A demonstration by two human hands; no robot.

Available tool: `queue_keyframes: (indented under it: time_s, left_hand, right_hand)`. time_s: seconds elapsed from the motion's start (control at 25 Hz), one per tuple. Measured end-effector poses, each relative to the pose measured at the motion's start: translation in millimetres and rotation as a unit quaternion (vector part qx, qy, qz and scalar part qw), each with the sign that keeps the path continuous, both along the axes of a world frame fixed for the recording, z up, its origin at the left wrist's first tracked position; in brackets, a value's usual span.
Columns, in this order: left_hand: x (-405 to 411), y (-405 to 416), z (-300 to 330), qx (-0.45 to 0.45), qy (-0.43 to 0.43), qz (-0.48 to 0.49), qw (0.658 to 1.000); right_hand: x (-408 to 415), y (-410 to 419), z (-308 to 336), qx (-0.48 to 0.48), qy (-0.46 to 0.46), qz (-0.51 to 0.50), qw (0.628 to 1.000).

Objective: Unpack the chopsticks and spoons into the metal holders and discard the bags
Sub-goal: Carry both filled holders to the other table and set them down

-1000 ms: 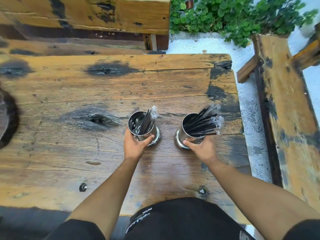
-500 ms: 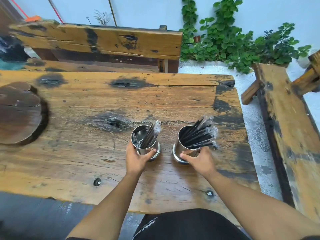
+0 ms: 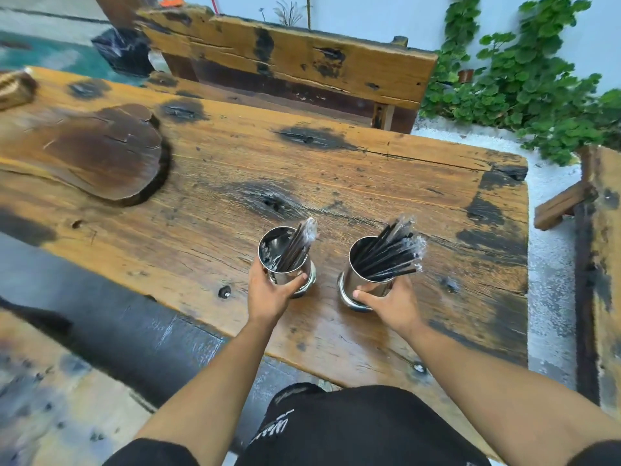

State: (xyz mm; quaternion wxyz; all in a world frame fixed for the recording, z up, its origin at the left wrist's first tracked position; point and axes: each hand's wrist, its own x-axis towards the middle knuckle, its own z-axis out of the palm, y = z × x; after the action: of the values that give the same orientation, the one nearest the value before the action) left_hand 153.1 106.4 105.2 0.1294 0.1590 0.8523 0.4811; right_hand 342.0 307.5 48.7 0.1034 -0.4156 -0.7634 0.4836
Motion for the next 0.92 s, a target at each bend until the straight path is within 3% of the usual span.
queue_keyframes:
  time_s: [0.52, 0.92]
  left_hand:
    - [39, -104, 16, -0.02, -0.021, 0.189, 0.981]
    - [5, -202, 13, 0.0, -0.028, 0.278, 0.96]
  right_hand:
    - [-52, -65, -12, -0.016, -0.02, 0.178, 0.984]
    - [-139, -156, -23, -0.025, -0.05, 0.279, 0.959]
